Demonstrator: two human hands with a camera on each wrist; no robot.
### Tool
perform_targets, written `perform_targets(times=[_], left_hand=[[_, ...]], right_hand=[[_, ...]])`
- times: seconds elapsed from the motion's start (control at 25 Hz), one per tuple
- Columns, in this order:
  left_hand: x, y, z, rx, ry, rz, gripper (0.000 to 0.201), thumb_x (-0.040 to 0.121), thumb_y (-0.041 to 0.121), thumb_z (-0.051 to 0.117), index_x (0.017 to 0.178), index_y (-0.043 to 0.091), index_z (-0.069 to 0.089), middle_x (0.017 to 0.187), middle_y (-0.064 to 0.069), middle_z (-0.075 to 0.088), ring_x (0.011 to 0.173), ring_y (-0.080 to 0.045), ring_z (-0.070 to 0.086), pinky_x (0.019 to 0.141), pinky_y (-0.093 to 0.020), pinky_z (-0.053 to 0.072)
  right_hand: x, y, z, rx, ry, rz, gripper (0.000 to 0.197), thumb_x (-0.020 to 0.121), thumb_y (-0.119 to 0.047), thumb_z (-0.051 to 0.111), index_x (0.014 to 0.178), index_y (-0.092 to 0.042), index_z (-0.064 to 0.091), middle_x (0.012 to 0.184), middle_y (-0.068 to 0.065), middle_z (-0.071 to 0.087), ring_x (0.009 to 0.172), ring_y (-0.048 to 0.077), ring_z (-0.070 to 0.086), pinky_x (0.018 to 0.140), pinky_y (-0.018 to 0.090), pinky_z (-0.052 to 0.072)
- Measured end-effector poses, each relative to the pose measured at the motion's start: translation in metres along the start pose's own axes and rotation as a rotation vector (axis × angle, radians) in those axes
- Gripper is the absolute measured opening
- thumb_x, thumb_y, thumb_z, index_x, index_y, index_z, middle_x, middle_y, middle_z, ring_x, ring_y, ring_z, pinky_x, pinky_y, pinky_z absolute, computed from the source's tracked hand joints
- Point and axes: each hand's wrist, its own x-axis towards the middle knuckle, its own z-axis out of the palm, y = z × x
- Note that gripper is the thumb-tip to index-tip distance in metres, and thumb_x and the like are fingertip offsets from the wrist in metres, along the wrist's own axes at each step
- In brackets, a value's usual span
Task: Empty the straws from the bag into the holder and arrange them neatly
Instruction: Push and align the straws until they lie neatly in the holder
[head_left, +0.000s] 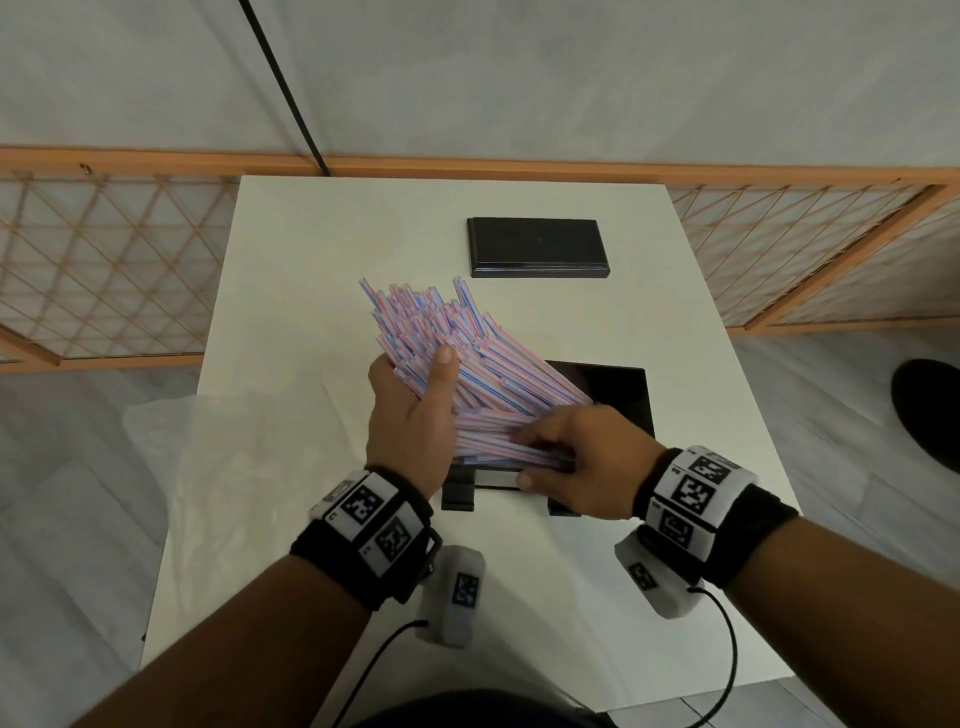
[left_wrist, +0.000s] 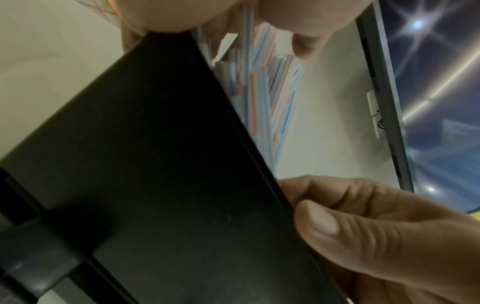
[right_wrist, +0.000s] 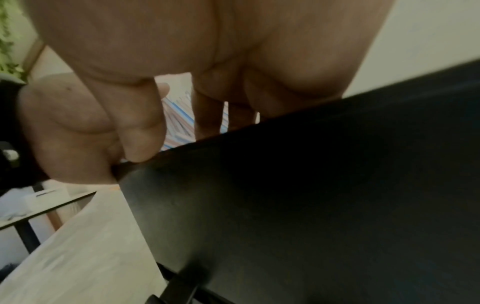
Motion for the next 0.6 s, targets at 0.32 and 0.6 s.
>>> perform_targets(times=[0.32,0.6], left_hand=[[0.001,-0.003,-0.006,0.034,0.030,-0.097,0.085,0.086,0.078,0.041,0.147,0.018,0.035,0.134,-0.023,0.060,0.122,-0.040,0.057,0.109,-0.052,0.043],[-0.005,-0.003,0.002,0.053,-0.012,0.012,0.066,0.090,0.070,0.048,0.134,0.022,0.041,0.111,0.017,0.060,0.102,-0.009,0.061,0.098,-0.030,0.042]], right_hand=[[0.008,-0.007,0.017,-0.016,-0.090,0.068,0.082,0.077,-0.086,0.023,0.129,-0.032,0.055,0.115,-0.002,0.061,0.109,0.018,0.058,0.096,0.032,0.047],[0.020,-0.012,0.017,-0.060,-0.177,0.151,0.106,0.068,-0.093,0.008,0.131,-0.019,0.049,0.128,0.009,0.056,0.122,0.029,0.052,0.105,0.040,0.041]])
